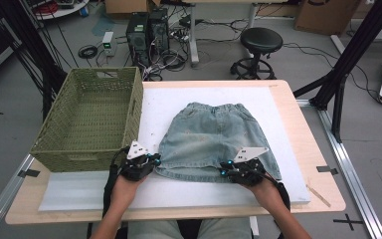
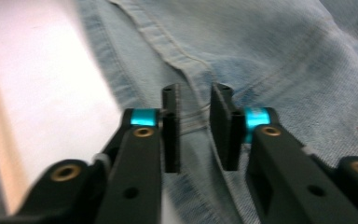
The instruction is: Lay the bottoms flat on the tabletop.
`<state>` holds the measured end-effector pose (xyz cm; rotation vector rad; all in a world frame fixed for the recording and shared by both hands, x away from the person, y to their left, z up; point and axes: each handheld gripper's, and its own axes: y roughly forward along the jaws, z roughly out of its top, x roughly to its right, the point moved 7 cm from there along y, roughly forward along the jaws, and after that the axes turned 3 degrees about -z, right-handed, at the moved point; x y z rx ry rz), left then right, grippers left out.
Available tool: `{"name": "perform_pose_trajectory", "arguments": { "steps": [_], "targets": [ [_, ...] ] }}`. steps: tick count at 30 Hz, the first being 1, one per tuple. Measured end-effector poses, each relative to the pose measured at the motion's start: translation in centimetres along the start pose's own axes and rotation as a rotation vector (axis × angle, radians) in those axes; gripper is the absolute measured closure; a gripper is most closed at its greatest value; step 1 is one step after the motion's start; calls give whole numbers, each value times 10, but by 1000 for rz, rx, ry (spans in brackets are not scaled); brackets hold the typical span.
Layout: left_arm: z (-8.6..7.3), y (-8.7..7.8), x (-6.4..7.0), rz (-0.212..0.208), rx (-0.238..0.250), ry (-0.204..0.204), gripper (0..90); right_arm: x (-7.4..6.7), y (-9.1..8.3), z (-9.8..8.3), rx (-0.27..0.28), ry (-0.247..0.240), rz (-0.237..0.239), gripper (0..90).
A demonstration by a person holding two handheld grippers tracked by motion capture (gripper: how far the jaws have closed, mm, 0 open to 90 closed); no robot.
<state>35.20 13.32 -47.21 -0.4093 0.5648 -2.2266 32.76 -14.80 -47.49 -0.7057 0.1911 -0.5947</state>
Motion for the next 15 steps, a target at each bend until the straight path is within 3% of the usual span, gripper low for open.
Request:
{"name": "perform_pose_trajectory", "arguments": {
  "steps": [2,5,9,12,15],
  "targets": [
    [3,-2,1,-22,22,-9,737,-4,-3,-1,8,-27,18,826],
    [5,-3,3,-37,36,-3,672,-10,-4,-3,-2,-28,47,824],
    [4,2,4,-46,29,-17,584,-10,7,-9,-63,-15,22,749],
    [3,3,6,-58,22,-15,543,-10,11,-12,-72,11,49,801],
    [5,2,4,-58,33,-25,520,-11,8,-13,-89,3,82,807]
  ]
}}
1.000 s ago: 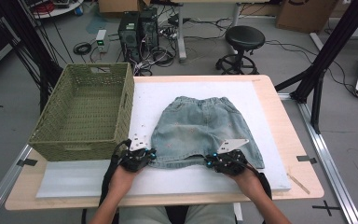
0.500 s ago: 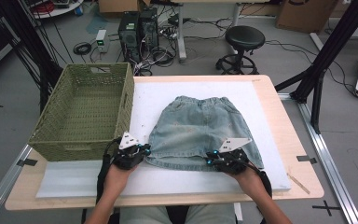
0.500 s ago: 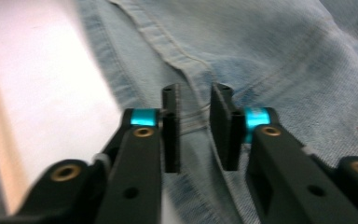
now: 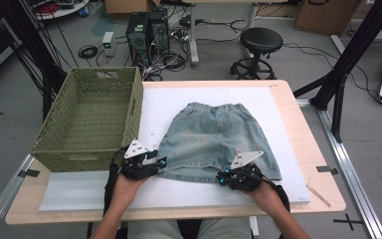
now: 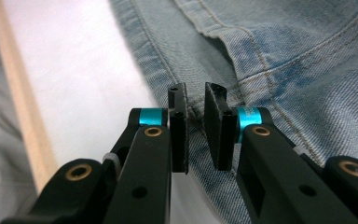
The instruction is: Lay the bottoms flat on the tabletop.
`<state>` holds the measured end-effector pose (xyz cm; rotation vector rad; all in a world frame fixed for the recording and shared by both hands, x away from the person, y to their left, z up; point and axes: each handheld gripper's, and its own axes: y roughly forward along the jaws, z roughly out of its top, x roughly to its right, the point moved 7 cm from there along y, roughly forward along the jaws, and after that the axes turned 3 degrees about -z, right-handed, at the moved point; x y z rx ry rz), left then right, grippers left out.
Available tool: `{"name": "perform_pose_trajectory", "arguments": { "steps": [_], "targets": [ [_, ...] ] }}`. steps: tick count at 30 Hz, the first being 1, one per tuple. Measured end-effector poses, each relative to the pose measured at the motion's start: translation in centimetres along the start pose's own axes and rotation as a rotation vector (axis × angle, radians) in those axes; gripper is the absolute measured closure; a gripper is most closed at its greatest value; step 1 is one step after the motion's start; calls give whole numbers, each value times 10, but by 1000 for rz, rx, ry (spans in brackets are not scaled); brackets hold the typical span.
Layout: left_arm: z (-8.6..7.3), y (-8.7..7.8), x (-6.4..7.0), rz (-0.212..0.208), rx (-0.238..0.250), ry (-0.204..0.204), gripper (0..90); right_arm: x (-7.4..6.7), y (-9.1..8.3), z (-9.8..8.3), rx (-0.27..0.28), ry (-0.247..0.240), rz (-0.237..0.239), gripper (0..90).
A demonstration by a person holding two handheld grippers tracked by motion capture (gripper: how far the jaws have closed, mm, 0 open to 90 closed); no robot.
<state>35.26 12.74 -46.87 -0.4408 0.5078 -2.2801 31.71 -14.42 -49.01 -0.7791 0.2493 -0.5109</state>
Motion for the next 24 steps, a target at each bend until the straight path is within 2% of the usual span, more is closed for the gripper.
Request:
{"name": "perform_pose_trajectory", "arguments": {
  "steps": [1,3,5,6,8,10,11,12,13,14,17,21,24],
  "targets": [
    [1,0,-1,-1,9,-9,508,0,-1,1,3,-3,-3,773],
    [2,0,-2,-6,19,-11,481,6,-5,7,60,28,-37,711],
    [2,1,-3,-2,25,-17,457,15,-6,13,86,48,-105,660],
    [2,1,-4,2,24,-15,454,18,-3,14,70,52,-120,654],
    [3,1,-5,7,29,-23,454,18,8,15,36,49,-114,621],
    [3,0,-5,7,34,-26,454,20,18,14,-12,21,-166,628],
    [4,-1,-5,5,35,-23,455,20,19,14,-5,22,-164,665],
    [4,-1,-5,6,33,-22,455,21,19,15,-3,8,-163,804],
    [4,-1,-5,7,33,-24,455,21,17,15,0,-25,-185,840],
    [4,-1,-5,6,34,-24,455,21,16,14,-7,-37,-188,845],
    [4,-2,-6,4,35,-24,458,19,12,14,-8,-38,-171,853],
    [4,-2,-6,0,37,-26,458,8,-1,14,40,-35,-82,853],
    [4,-2,-6,-2,34,-28,458,-3,-10,10,34,-71,-49,853]
  ]
}}
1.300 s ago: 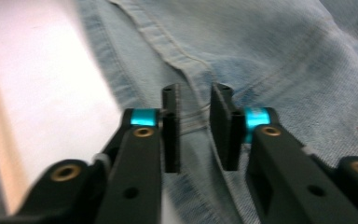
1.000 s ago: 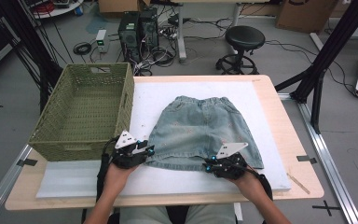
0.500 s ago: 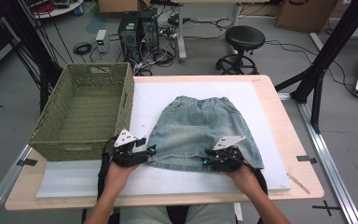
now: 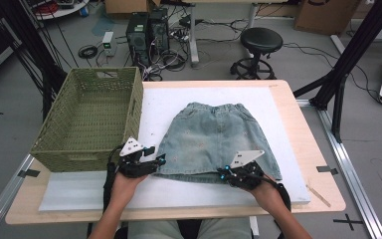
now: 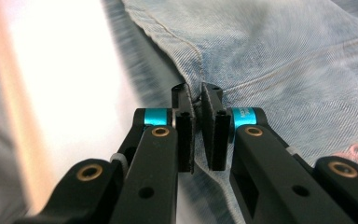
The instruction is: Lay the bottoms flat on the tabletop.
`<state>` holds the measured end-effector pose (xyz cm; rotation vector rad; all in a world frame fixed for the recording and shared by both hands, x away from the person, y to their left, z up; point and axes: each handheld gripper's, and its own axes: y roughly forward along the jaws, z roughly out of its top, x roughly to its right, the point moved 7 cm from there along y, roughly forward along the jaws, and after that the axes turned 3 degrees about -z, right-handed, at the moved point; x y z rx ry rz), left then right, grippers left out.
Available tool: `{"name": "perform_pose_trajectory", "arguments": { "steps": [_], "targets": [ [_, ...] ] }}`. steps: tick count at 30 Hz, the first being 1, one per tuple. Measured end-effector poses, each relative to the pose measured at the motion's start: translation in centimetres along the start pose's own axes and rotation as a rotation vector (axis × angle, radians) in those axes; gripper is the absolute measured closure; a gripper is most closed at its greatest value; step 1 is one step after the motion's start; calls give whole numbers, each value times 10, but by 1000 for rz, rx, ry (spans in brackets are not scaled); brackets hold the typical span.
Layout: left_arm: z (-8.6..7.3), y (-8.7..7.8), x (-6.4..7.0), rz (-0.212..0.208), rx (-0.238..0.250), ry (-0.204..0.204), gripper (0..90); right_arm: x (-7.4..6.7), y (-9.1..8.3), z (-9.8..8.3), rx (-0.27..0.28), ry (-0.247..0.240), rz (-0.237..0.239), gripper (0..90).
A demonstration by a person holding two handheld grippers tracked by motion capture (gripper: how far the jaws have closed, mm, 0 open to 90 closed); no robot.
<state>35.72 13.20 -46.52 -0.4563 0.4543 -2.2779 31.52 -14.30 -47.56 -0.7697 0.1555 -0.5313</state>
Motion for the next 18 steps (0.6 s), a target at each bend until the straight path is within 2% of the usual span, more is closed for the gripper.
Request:
{"name": "perform_pose_trajectory", "arguments": {
  "steps": [3,5,7,8,9,12,13,15,18],
  "targets": [
    [0,0,1,-8,-5,-5,457,-8,-6,-7,-15,-36,11,852],
    [-1,2,2,-14,-8,-4,456,-14,-8,-11,-15,-53,35,851],
    [-2,3,2,-14,-21,-4,454,-17,-4,-16,-44,-72,31,816],
    [-3,5,3,-15,-27,-7,451,-16,-2,-16,-46,-59,30,734],
    [-4,6,3,-11,-39,-3,448,-15,-3,-14,-28,-33,36,697],
    [-8,10,4,4,-72,3,447,-6,-17,-6,69,22,32,674],
    [-10,11,3,9,-82,8,447,3,-27,-5,110,53,4,661],
    [-12,13,2,25,-107,5,446,24,-43,-11,129,112,-88,659],
    [-16,15,1,29,-136,-7,447,60,-64,-37,62,204,-301,660]
  ]
}}
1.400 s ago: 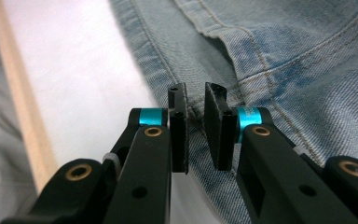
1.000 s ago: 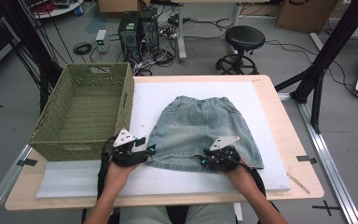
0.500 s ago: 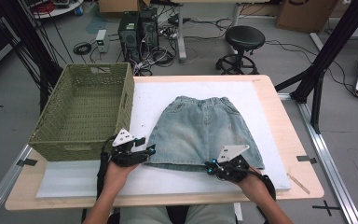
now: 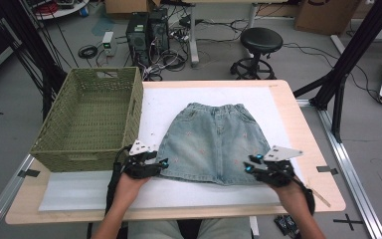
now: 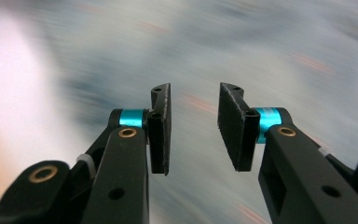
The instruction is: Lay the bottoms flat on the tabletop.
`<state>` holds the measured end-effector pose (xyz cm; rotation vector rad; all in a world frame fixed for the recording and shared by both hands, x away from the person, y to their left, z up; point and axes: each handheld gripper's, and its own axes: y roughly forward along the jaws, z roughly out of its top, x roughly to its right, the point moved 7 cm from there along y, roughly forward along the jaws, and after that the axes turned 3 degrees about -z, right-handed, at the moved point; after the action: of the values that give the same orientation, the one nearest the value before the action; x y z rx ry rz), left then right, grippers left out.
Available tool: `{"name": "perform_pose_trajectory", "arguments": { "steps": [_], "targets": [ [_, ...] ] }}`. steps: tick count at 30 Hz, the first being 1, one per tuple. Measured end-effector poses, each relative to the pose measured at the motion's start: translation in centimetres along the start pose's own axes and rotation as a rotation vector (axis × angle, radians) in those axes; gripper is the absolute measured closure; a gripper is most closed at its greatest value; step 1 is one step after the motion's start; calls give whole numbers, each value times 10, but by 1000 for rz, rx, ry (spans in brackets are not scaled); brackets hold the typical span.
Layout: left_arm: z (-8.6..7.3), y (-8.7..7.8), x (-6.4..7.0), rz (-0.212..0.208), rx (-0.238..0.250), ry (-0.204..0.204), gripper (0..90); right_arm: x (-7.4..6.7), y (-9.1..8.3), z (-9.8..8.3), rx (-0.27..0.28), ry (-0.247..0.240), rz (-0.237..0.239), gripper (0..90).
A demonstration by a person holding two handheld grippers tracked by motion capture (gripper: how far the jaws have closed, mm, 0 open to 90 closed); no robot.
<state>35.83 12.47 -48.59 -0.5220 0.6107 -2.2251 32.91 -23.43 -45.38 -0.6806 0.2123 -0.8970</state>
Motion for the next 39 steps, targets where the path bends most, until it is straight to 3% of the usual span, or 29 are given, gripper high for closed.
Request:
{"name": "perform_pose_trajectory", "arguments": {
  "steps": [2,4,9,11,12,15,18,21,23,25,27,29,34,37,39],
  "targets": [
    [-3,1,0,8,-25,1,457,25,-6,-17,-53,62,-95,666],
    [-7,2,0,12,-53,-1,494,41,-11,-33,-90,118,-142,666],
    [-10,0,1,45,-67,39,658,48,-13,-58,-165,183,-157,659],
    [-13,-2,4,44,-57,53,776,45,-10,-64,-186,199,-113,803],
    [-14,-3,6,52,-56,61,828,44,-10,-65,-175,182,-119,862],
    [-18,-8,10,65,-60,62,858,44,-14,-66,-167,158,-134,885],
    [-23,-14,16,45,-59,40,859,45,-23,-72,-153,183,-126,885],
    [-24,-19,20,34,-72,45,857,40,-28,-75,-139,186,-109,881],
    [-19,-21,20,17,-38,28,823,40,-31,-73,-117,196,-98,852],
    [-12,-19,17,-9,5,8,678,43,-33,-66,-69,219,-89,739],
    [-3,-16,15,-29,43,1,531,49,-31,-55,-20,239,-83,683],
    [8,-9,14,-34,69,13,513,56,-24,-45,3,233,-99,583],
    [28,13,6,3,75,3,466,72,8,-25,-17,245,-100,518],
    [30,27,-6,44,53,-33,470,79,28,-21,-58,241,-103,544],
    [27,35,-14,58,26,-67,484,82,39,-21,-93,237,-101,636]
  ]
}}
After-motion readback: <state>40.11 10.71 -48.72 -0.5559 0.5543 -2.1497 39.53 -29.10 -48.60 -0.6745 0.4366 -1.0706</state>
